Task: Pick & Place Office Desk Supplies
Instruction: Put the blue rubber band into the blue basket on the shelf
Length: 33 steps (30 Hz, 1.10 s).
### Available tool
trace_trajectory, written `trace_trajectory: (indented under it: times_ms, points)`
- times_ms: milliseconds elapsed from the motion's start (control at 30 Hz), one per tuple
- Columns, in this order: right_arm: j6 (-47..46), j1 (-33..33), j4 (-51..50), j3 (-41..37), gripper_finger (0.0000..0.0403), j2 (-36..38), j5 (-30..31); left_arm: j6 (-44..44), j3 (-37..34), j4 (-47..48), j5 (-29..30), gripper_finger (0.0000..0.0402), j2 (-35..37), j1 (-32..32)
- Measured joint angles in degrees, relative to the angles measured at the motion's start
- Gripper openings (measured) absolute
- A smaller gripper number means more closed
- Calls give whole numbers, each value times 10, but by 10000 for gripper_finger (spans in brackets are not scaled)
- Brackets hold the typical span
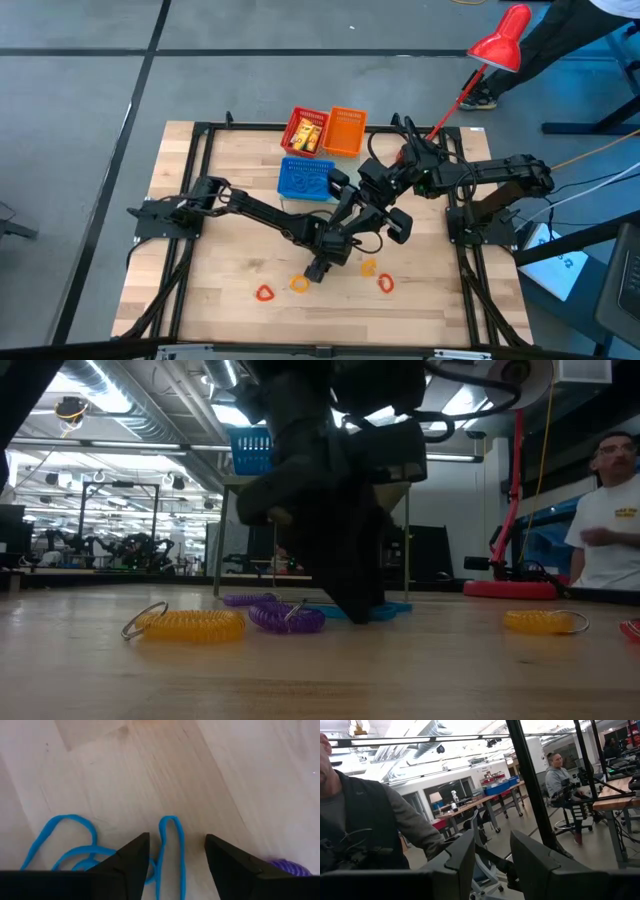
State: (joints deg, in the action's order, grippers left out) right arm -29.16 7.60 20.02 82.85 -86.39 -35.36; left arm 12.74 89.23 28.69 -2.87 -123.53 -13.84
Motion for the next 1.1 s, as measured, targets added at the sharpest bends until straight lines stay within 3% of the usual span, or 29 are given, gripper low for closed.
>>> trace_trajectory:
  times_ms: [233, 533, 733, 1100]
  points:
    - [9, -2, -3, 0, 128, 0, 0, 24, 0, -18, -9, 126, -1, -11]
    - [11, -7, -4, 0, 128, 0, 0, -6, 0, -11, 1, 13, -9, -14]
    - [11, -7, -4, 0, 128, 0, 0, -36, 15, 2, 14, 3, -10, -10]
    - [12, -8, 4, 0, 128, 0, 0, -28, 115, 70, 40, 2, -12, -3]
